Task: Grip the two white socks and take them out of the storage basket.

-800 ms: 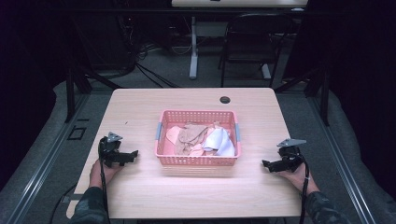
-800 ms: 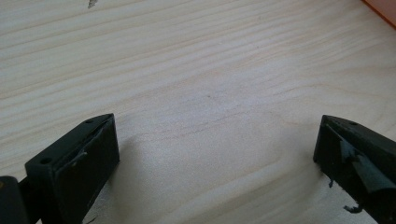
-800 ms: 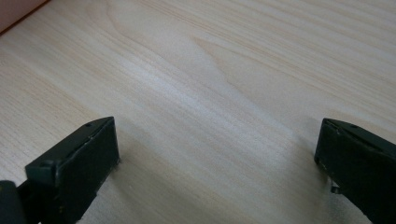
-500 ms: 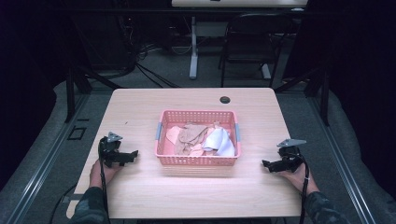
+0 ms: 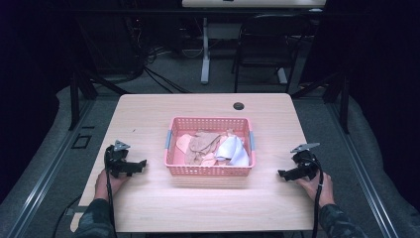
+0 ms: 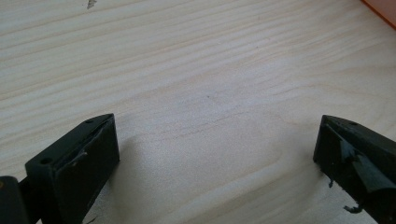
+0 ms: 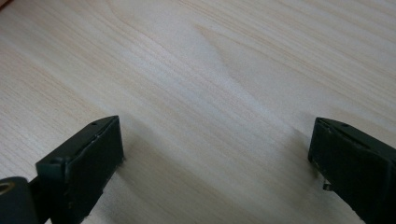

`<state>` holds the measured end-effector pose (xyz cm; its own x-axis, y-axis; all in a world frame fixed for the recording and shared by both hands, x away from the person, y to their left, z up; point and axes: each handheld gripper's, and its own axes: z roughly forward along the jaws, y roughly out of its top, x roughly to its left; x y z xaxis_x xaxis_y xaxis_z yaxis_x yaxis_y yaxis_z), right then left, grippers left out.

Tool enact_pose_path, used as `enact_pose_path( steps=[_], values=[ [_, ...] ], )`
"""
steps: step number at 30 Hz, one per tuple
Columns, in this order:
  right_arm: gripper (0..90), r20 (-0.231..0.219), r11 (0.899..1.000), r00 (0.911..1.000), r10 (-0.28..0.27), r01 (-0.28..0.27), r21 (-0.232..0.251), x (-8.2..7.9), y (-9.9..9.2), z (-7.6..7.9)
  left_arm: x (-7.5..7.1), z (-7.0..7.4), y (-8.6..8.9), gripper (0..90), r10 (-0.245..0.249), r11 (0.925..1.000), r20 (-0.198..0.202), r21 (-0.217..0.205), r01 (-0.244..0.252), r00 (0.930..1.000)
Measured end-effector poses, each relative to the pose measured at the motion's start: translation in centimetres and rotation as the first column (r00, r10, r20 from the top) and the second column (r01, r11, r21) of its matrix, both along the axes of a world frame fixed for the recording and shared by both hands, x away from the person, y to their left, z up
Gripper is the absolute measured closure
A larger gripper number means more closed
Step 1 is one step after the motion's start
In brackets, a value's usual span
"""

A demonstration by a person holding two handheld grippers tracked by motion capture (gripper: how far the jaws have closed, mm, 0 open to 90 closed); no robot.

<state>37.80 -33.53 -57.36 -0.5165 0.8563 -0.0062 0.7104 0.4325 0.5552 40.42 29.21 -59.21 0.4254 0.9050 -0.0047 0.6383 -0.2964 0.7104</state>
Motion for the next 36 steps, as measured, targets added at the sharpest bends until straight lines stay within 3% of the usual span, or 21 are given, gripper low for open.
enact_pose_path(
  steps=[2,4,14,16,23,25,28,36],
  values=[
    [0.0,-0.007,1.000,1.0000,-0.006,0.006,-0.010,0.0,0.0,0.1,0.0,0.0,0.0,0.1,0.000,1.0000,0.000,0.000,0.000,1.0000],
    [0.0,-0.050,1.000,0.9987,-0.007,0.007,-0.008,0.3,0.0,0.3,0.0,0.0,0.0,0.1,0.000,1.0000,0.000,0.000,0.000,1.0000],
    [0.0,-0.064,0.999,0.9978,-0.014,0.016,0.040,0.7,0.0,2.2,0.0,0.0,0.0,0.1,-0.001,1.0000,-0.001,0.000,0.001,1.0000],
    [0.0,-0.084,0.999,0.9964,-0.008,0.012,0.046,0.7,0.2,2.7,0.0,0.0,0.0,0.1,-0.001,1.0000,-0.001,0.000,0.001,1.0000],
    [0.0,-0.076,0.999,0.9971,-0.001,0.004,0.040,0.8,0.6,4.0,0.0,0.0,0.0,0.1,-0.001,1.0000,-0.001,0.000,0.001,1.0000],
    [0.0,-0.078,1.000,0.9969,0.008,-0.007,0.012,0.8,0.8,4.5,0.0,0.0,0.0,0.1,-0.001,1.0000,-0.001,0.000,0.001,1.0000],
    [0.1,-0.074,1.000,0.9971,0.018,-0.018,0.006,0.8,1.1,5.2,0.0,0.0,0.0,0.1,-0.001,1.0000,-0.001,0.000,0.001,1.0000],
    [0.3,-0.066,0.999,0.9972,0.036,-0.035,0.023,0.9,2.1,6.6,0.0,0.0,0.0,0.1,-0.001,1.0000,0.000,0.000,0.001,1.0000]
  ],
)
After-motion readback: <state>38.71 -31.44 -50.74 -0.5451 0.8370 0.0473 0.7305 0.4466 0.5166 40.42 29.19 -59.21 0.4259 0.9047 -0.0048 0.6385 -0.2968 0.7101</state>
